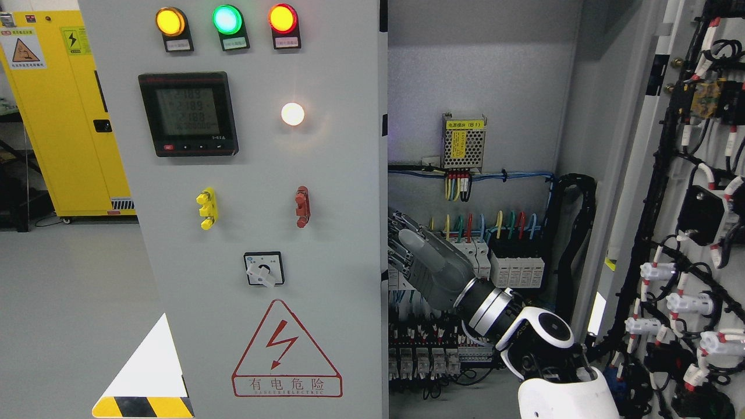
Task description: Open door with both hands
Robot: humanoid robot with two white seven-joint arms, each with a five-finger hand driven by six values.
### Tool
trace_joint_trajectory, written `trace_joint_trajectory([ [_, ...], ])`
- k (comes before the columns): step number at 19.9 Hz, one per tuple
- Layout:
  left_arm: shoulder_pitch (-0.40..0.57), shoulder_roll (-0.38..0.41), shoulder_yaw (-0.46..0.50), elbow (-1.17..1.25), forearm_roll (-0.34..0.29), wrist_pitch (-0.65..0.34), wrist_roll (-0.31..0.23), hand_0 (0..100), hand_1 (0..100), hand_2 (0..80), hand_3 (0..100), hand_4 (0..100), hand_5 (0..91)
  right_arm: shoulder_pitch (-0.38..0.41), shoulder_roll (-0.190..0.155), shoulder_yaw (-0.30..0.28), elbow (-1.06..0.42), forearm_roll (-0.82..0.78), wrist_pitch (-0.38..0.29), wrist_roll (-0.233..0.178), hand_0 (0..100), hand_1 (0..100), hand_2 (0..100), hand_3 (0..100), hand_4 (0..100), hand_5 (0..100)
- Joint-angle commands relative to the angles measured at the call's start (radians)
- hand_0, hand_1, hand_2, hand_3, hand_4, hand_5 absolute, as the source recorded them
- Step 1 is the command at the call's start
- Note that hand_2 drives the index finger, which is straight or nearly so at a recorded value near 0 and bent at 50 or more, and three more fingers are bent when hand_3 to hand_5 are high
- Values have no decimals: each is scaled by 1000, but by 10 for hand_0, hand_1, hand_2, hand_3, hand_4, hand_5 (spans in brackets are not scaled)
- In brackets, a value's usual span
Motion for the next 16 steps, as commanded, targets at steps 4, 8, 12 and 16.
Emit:
trace_joint_trajectory([
  [4,31,20,0,-15,0,0,-1,120,556,0,0,0,0,-5,1,-4,8,1,0,54,0,500,40,0,0,0],
  [8,31,18,0,-14,0,0,-1,120,556,0,0,0,0,-10,1,-7,0,-1,37,58,0,500,40,0,0,0],
  [12,22,21,0,-15,0,0,-1,120,556,0,0,0,0,-13,1,-9,-1,-2,37,60,0,500,40,0,0,0],
  [16,21,21,0,-15,0,0,-1,120,556,0,0,0,0,-4,1,-9,-44,-4,37,96,0,500,40,0,0,0],
])
